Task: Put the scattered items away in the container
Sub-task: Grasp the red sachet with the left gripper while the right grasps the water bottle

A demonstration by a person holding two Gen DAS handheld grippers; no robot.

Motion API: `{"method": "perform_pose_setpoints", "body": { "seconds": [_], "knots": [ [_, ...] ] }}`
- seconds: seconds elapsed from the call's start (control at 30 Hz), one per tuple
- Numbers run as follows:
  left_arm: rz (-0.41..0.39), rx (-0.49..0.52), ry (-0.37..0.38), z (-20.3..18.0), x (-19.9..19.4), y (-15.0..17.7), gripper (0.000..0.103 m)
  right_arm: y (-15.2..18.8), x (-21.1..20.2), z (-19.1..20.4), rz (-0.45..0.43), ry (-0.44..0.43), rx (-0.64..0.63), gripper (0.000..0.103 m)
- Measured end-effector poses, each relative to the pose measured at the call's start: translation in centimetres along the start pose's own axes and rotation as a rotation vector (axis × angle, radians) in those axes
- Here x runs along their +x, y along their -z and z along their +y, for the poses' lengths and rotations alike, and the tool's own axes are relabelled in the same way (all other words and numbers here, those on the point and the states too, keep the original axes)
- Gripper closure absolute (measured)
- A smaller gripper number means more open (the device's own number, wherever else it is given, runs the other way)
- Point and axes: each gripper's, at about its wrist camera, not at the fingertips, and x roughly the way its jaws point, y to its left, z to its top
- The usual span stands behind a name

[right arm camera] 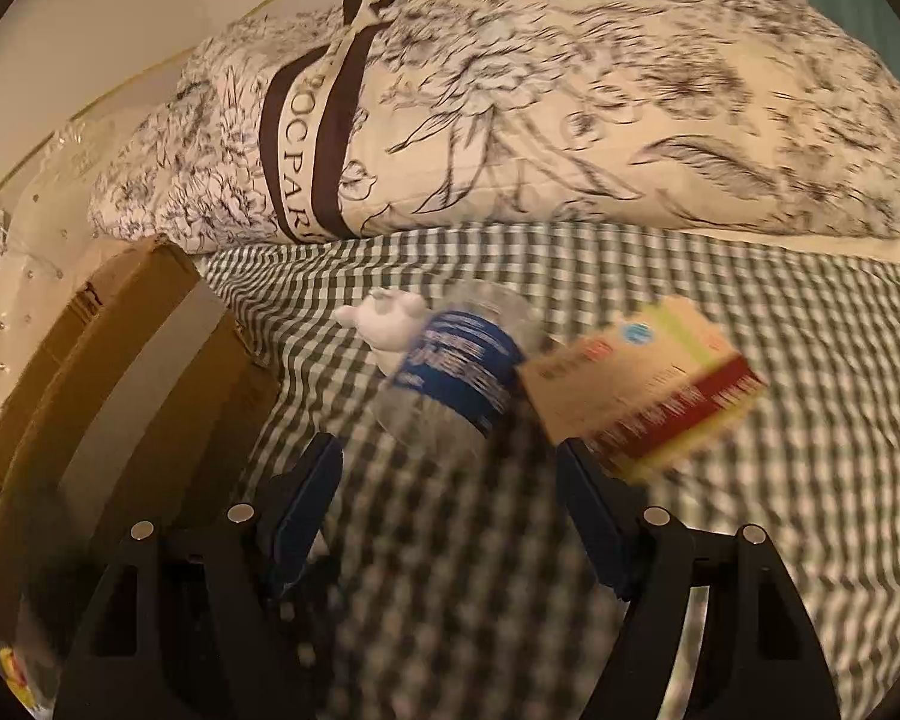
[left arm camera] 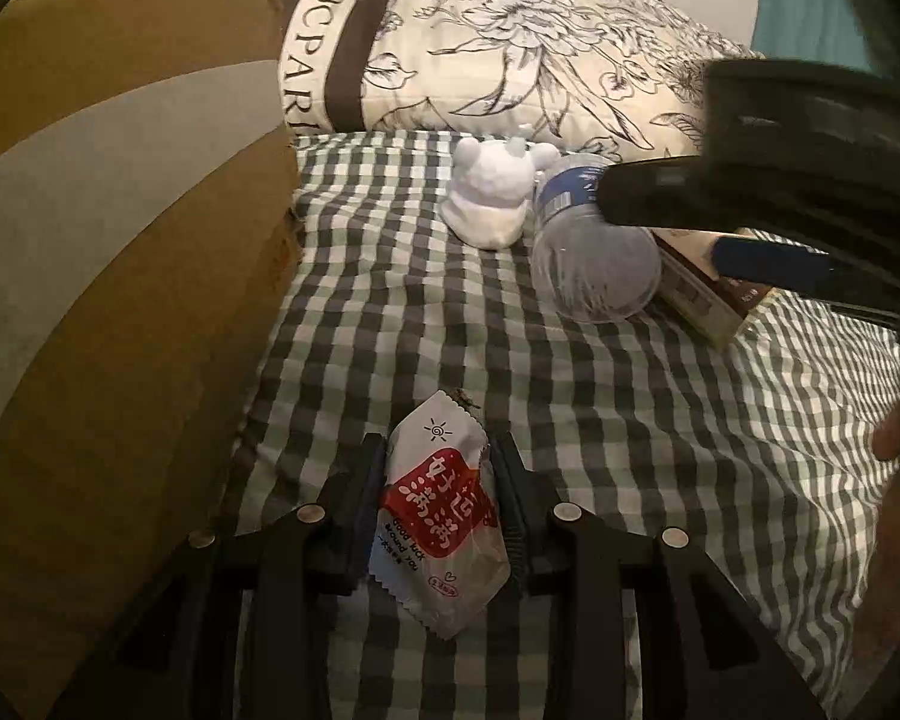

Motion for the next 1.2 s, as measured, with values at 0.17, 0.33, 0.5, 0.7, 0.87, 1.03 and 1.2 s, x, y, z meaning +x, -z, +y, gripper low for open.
{"method": "perform_pose_setpoints", "body": {
  "seconds": [0.17, 0.33, 0.5, 0.7, 0.87, 1.03, 1.2],
  "knots": [
    [0.006, -0.026, -0.017, 0.4, 0.5, -0.2, 0.068, -0.6, 3.8, 0.8, 0.063, 0.031, 0.047, 0.029],
    [0.016, -0.054, -0.016, 0.8, 1.1, -0.6, 0.068, -1.0, 6.3, -0.4, 0.077, 0.070, 0.134, 0.034],
    [0.018, -0.055, -0.020, 0.7, 1.1, -0.5, 0.068, -0.3, 4.8, -0.8, 0.057, 0.088, 0.096, 0.036],
    [0.030, -0.057, -0.031, 0.2, -0.1, -0.1, 0.069, 3.6, -0.7, -1.3, 0.046, 0.076, 0.053, 0.036],
    [0.040, -0.053, -0.028, -0.7, -2.2, 0.7, 0.069, 8.0, -6.2, -2.8, 0.046, 0.066, 0.050, 0.037],
    [0.042, 0.001, 0.004, -3.1, -4.7, 1.4, 0.069, 11.6, -11.1, -4.6, 0.046, 0.047, 0.119, 0.037],
    [0.010, 0.042, 0.058, -5.0, -9.1, 1.5, 0.069, 12.4, -15.4, -4.9, 0.006, 0.058, 0.142, 0.039]
  ]
}}
